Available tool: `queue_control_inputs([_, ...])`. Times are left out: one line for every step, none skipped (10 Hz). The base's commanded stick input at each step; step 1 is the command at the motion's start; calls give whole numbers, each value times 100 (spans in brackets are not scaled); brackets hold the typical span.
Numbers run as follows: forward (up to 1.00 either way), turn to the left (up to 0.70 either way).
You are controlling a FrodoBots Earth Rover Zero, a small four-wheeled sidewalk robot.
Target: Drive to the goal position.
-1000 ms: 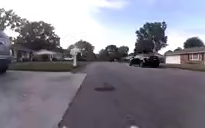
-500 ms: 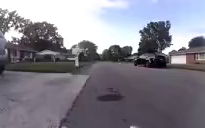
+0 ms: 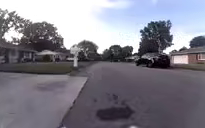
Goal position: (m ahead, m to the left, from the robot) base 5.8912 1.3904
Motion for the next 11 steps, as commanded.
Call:
queue_control_inputs([100, 0])
queue_control_inputs([100, 0])
queue_control_inputs([100, 0])
queue_control_inputs([100, 0])
queue_control_inputs([100, 0])
queue_control_inputs([100, 0])
queue_control_inputs([100, 0])
queue_control_inputs([100, 0])
queue_control_inputs([100, 0])
queue_control_inputs([100, 0])
queue_control_inputs([100, 0])
